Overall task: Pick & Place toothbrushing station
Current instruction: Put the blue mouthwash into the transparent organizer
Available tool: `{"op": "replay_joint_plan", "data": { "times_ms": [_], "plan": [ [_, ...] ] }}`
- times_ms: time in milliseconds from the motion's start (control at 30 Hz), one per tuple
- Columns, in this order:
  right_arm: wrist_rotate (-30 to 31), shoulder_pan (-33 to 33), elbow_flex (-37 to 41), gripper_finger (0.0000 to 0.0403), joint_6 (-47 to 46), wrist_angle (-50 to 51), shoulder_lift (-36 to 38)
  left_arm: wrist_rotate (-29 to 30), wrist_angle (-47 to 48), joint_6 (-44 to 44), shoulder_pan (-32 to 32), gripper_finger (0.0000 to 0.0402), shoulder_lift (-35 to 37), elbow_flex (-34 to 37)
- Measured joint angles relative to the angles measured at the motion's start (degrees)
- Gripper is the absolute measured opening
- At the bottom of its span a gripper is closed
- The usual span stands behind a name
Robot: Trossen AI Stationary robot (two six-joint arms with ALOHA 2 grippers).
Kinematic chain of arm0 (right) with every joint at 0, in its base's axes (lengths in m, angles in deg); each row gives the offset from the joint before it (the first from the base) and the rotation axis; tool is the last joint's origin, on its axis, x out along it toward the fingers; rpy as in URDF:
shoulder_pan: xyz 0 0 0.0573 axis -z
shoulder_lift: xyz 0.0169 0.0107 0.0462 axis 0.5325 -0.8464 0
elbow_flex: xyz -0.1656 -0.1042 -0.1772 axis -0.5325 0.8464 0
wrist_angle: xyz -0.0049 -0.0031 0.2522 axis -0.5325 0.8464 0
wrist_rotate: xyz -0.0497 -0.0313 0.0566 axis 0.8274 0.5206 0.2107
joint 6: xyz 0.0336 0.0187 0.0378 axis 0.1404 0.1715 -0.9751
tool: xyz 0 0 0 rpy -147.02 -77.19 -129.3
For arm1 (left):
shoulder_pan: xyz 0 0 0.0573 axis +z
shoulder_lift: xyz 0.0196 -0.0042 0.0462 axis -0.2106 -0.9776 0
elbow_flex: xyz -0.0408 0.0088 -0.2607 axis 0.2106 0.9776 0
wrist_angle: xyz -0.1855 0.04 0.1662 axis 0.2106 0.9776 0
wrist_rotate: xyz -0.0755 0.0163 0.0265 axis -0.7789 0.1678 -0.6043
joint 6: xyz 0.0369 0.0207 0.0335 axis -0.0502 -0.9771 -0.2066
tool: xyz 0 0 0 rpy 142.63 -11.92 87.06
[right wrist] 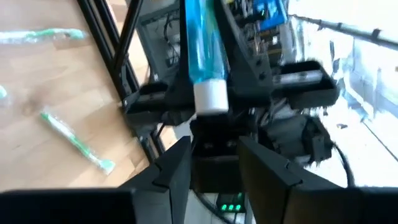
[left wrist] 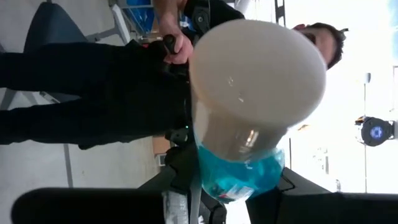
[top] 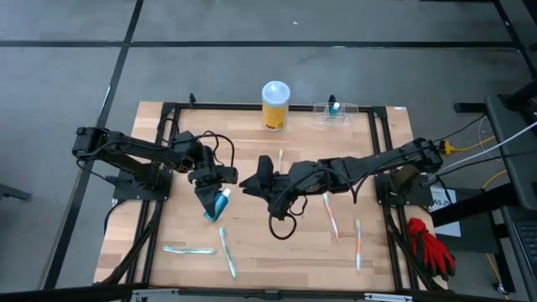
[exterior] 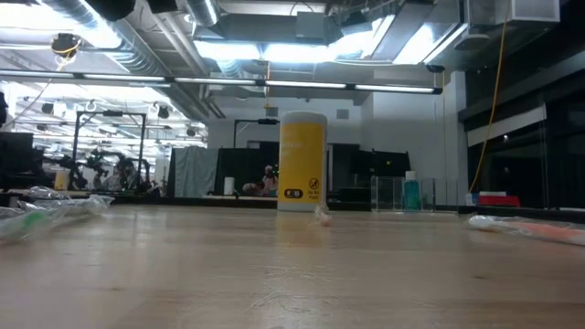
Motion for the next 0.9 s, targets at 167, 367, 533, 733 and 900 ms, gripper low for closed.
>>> {"op": "replay_joint_plan", "data": {
  "times_ms": [167, 367, 533, 733, 900],
  "plan": [
    [-2.3, -0.1, 0.0, 0.0134, 3.9, -2.9, -0.7, 0.1, 0.0, 0.5, -1.2, 0.0084, 0.0, 0.0],
    [-7.1, 0.1, 0.0, 0.0134, 5.1, -4.8, -1.3, 0.3, 0.0, 0.9, -1.4, 0.0083, 0.0, 0.0],
    [-9.0, 0.0, 0.0, 0.0134, 5.5, -6.5, -2.1, 0.4, 0.0, 0.9, -1.4, 0.0083, 0.0, 0.0],
    [-9.2, 0.2, 0.0, 0.0134, 5.5, -7.9, -2.4, 0.7, 0.4, 1.5, -1.5, 0.0082, -1.0, -1.4],
    [-8.1, 0.2, 0.0, 0.0134, 5.3, -7.5, -2.5, -0.4, 0.0, 0.4, -1.4, 0.0079, -6.1, -7.1]
  ]
}}
